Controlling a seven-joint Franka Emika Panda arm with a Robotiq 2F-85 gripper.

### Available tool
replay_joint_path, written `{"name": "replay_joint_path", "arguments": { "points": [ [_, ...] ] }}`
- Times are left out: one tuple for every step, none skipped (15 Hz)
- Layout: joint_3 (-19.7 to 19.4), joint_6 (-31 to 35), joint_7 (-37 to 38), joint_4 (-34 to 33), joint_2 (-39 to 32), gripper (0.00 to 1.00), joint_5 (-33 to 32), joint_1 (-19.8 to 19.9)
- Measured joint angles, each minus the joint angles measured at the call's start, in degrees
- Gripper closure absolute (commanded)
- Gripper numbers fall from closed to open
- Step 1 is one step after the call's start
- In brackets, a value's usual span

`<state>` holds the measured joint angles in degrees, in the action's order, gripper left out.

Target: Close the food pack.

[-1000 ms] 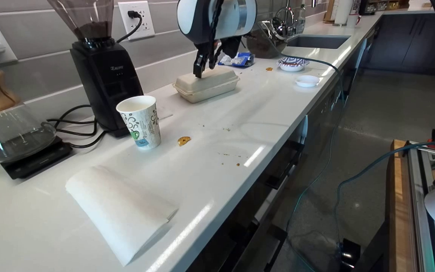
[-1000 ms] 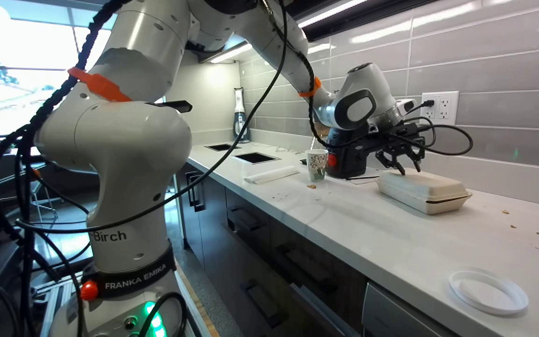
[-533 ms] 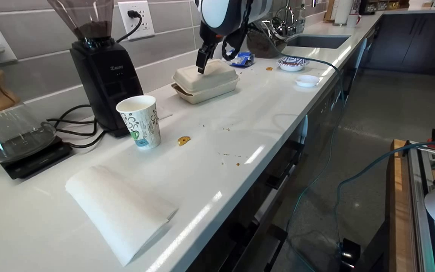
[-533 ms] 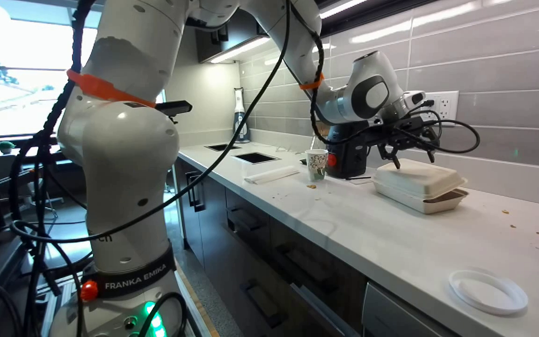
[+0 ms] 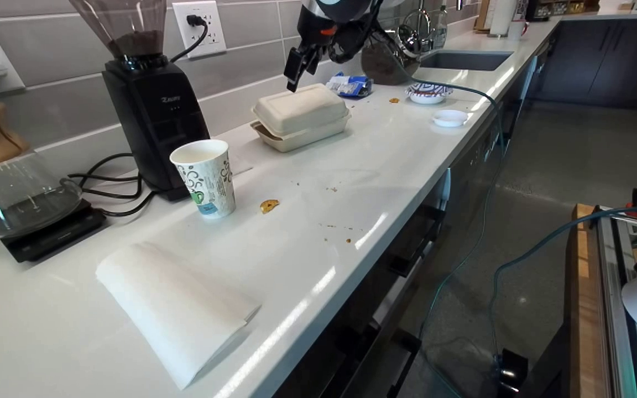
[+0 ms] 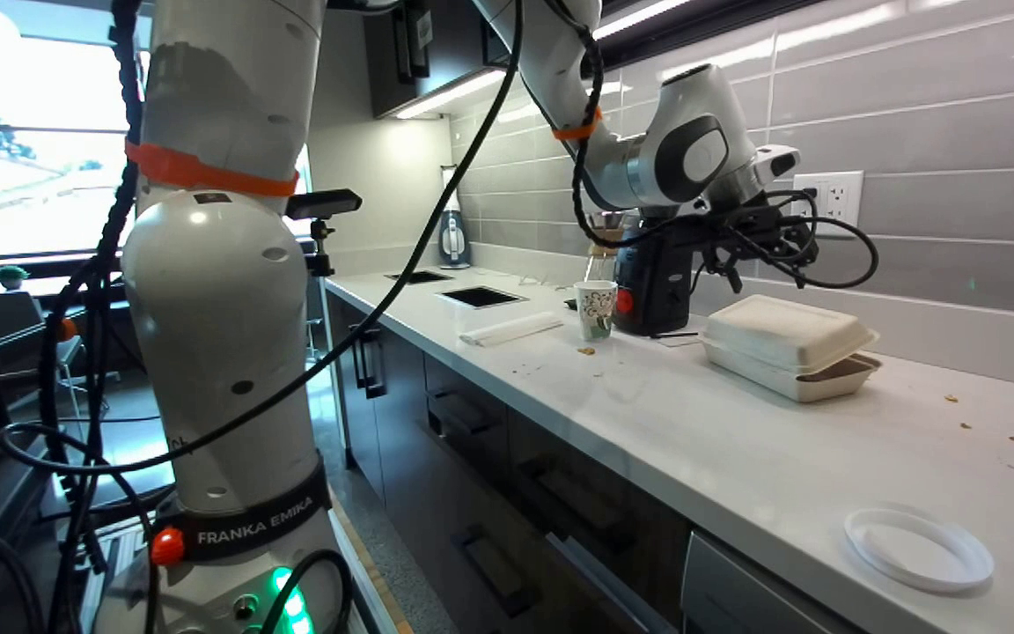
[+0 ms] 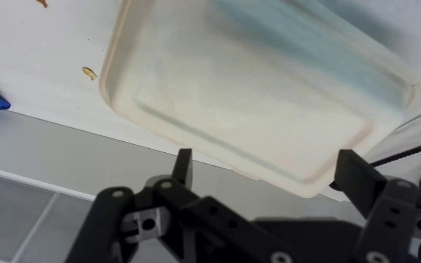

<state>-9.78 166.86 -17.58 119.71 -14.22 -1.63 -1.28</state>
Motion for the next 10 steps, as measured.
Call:
{"name": "replay_joint_path", "arguments": {
  "points": [
    [0.7,0.0,1.0,0.4,0.4,0.0,0.0,0.7],
    [1.2,0.0,2.1,0.7,0.7,0.0,0.0,1.1],
    [1.4,0.0,3.5,0.9,1.0,0.0,0.0,1.3],
    [1.4,0.0,4.8,1.0,1.2,0.0,0.0,1.5],
    [1.4,0.0,6.2,1.1,1.4,0.0,0.0,1.6],
    [1.4,0.0,7.6,1.2,1.6,0.0,-0.1,1.7],
    [1.0,0.0,8.9,1.3,2.0,0.0,-0.1,1.4],
    [0.6,-0.2,10.1,1.6,2.4,0.0,-0.1,1.0],
    [0.2,-0.3,11.2,2.0,2.9,0.0,-0.1,0.7],
    [-0.1,-0.6,12.3,2.4,3.5,0.0,-0.1,0.4]
  ]
}}
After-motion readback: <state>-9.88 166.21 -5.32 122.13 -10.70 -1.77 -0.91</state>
